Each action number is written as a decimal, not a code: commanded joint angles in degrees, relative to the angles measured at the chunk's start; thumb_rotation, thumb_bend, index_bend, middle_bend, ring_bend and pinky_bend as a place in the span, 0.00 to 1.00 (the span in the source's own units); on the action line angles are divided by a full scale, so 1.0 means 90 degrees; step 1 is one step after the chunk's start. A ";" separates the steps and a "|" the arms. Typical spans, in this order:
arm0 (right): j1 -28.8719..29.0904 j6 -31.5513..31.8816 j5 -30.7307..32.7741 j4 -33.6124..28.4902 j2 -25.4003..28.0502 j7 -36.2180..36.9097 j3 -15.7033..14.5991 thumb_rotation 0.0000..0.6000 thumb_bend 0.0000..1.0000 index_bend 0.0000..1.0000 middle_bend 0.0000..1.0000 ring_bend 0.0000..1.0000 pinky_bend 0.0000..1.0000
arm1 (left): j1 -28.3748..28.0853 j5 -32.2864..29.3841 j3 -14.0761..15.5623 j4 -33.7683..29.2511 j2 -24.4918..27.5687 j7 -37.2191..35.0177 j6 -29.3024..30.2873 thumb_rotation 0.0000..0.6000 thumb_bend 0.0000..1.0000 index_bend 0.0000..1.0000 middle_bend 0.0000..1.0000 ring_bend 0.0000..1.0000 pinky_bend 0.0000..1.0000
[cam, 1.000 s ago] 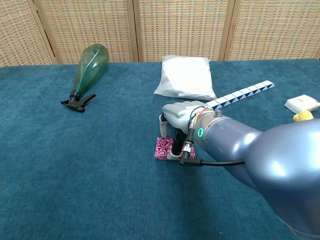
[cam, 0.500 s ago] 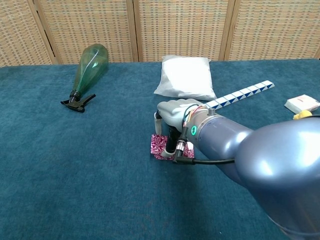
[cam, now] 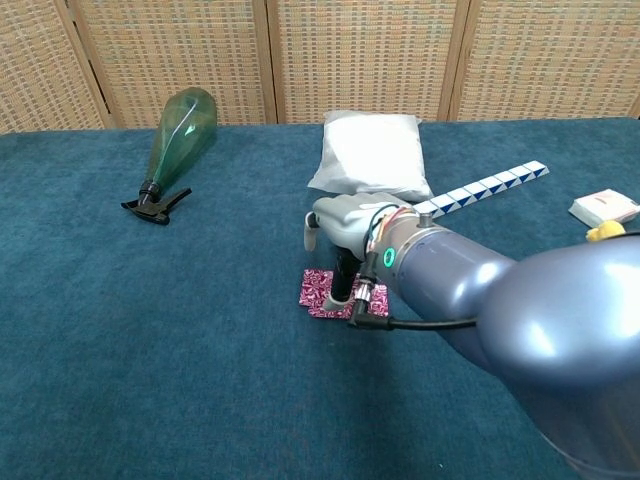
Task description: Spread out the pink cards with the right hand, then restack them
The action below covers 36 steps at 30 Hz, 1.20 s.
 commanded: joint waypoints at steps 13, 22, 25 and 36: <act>-0.0812 0.0536 -0.1488 -0.1968 0.1575 0.0574 -0.0736 1.00 0.21 0.23 0.00 0.00 0.04 | -0.0001 0.0029 0.0011 0.0008 0.0011 -0.0044 -0.0005 1.00 0.22 0.00 0.00 0.00 0.00; -0.2339 0.1036 -0.4233 -0.2482 0.3716 0.3036 -0.2018 1.00 0.21 0.23 0.00 0.00 0.04 | 0.0019 0.0073 0.0015 -0.0004 -0.0006 -0.0005 0.0059 1.00 0.22 0.00 0.00 0.00 0.00; -0.3088 0.1600 -0.5431 -0.1649 0.4329 0.4820 -0.2547 1.00 0.21 0.23 0.00 0.00 0.04 | 0.0034 0.0066 0.0006 -0.0013 -0.0032 0.0042 0.0100 1.00 0.22 0.00 0.00 0.00 0.00; -0.4838 0.3173 -0.6352 0.0209 0.4460 0.7287 -0.2944 1.00 0.12 0.20 0.00 0.00 0.04 | 0.0061 -0.0002 -0.0036 -0.0010 -0.0095 0.0140 0.0172 1.00 0.22 0.00 0.00 0.00 0.00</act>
